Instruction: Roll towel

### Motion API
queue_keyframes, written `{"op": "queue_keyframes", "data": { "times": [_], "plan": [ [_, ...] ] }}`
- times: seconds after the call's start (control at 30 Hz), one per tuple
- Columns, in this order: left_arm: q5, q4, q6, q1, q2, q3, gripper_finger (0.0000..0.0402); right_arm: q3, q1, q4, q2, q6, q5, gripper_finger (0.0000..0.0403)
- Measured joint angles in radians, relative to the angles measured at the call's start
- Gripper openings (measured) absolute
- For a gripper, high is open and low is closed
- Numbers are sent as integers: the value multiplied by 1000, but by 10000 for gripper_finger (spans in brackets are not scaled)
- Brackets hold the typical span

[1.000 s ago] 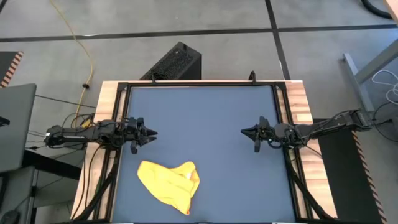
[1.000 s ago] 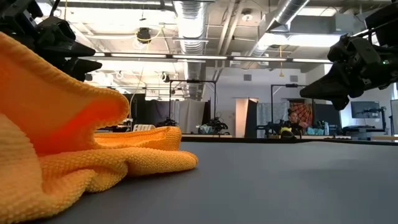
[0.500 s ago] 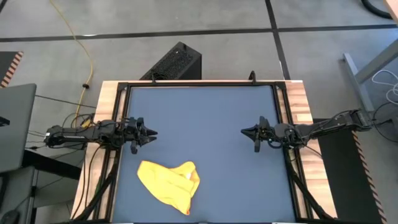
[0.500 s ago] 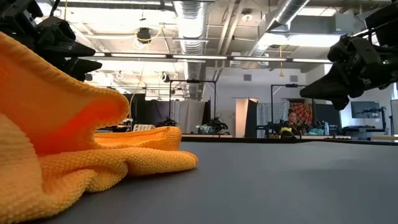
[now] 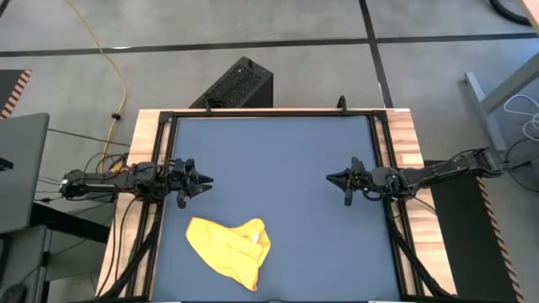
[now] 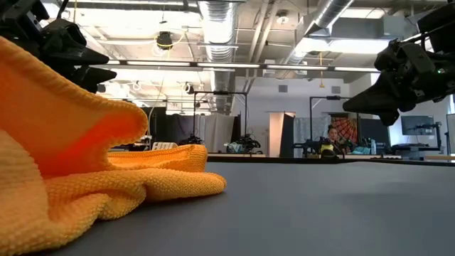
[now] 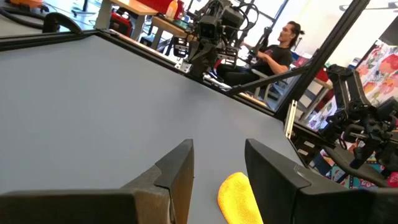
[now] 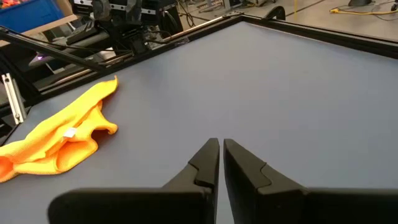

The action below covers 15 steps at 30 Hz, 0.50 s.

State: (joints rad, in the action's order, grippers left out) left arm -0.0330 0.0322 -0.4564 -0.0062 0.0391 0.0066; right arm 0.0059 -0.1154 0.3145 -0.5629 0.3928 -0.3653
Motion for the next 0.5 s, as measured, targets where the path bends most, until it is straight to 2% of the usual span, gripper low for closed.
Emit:
{"op": "queue_keyframes", "data": {
  "times": [0.27,0.37,0.47,0.5],
  "plan": [
    [-13,2,0,0,0,0,132,0,0,0,0,0,0,49],
    [-108,22,-5,0,0,0,132,0,0,0,0,0,0,49],
    [-202,47,-127,0,0,0,132,2,8,25,0,-51,-13,49],
    [-222,53,-180,0,0,0,132,4,12,24,0,-25,-15,49]
  ]
}}
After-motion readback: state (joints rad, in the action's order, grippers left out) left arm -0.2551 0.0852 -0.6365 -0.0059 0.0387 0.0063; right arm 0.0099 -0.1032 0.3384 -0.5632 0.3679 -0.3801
